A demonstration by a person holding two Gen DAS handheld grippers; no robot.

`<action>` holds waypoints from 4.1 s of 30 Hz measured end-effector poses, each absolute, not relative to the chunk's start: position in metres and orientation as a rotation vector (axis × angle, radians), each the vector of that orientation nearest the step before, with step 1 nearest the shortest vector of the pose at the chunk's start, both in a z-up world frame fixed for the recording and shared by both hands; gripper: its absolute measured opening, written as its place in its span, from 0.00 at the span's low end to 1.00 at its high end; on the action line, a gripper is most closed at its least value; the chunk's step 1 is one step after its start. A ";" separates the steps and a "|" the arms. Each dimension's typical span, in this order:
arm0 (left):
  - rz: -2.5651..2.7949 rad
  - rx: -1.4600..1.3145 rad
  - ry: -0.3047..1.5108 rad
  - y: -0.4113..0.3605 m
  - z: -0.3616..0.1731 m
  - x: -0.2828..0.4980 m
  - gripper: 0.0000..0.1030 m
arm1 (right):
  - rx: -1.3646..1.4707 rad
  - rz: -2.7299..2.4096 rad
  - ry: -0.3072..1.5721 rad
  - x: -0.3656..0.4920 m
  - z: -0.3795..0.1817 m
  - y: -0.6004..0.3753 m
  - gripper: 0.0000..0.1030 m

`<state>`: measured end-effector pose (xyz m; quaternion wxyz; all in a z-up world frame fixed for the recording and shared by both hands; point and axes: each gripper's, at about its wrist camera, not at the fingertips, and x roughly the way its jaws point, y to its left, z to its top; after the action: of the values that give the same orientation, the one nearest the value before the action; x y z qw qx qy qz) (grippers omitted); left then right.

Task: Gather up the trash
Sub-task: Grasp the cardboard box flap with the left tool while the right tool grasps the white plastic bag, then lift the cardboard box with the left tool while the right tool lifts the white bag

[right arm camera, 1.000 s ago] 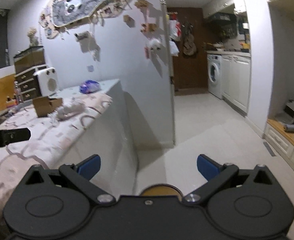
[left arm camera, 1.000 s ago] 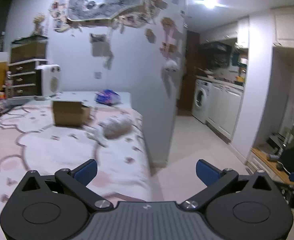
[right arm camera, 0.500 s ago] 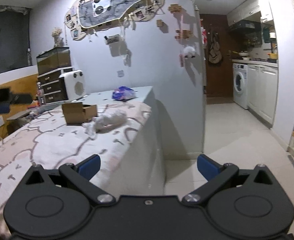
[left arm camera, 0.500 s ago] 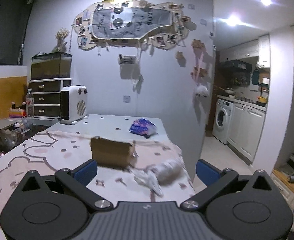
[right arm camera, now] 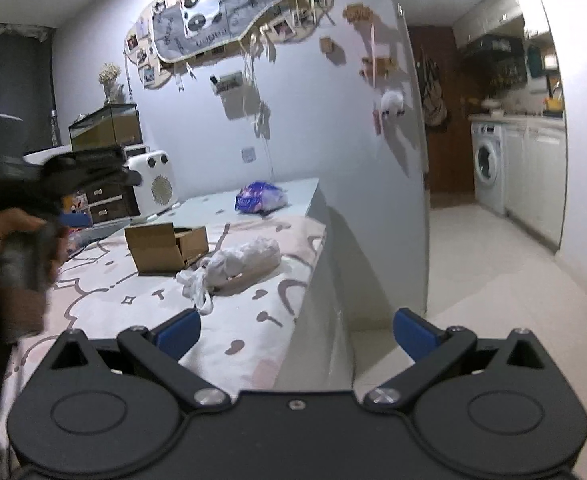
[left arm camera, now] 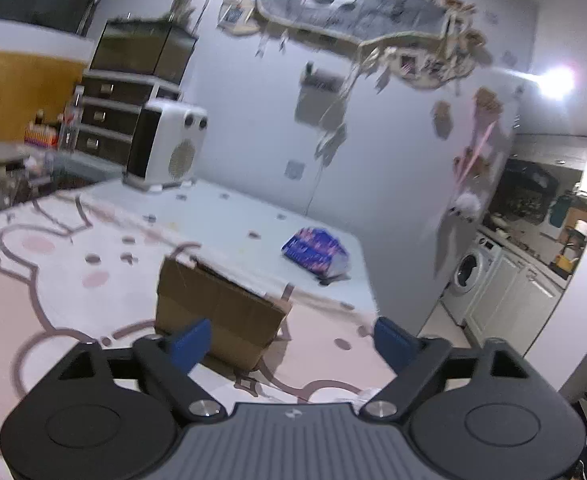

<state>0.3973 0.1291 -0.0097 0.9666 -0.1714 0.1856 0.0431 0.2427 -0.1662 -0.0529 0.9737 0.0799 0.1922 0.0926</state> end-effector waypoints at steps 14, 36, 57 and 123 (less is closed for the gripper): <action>0.139 -0.351 0.374 0.147 -0.068 0.459 0.52 | 0.156 0.347 0.416 0.316 -0.069 -0.126 0.71; 0.097 -0.294 0.378 0.145 -0.067 0.455 0.00 | -0.055 0.516 0.563 0.415 -0.085 -0.024 0.43; 0.144 -0.222 0.376 0.133 -0.065 0.463 0.48 | 0.001 0.611 0.549 0.314 -0.077 -0.085 0.08; 0.093 -0.363 0.396 0.214 -0.074 0.192 0.05 | 0.396 0.400 0.559 0.237 -0.084 -0.138 0.40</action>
<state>0.1918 0.2136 -0.0741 0.9630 -0.1794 0.1956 0.0460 0.2367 -0.1376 -0.0836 0.9224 0.1929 0.2722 0.1948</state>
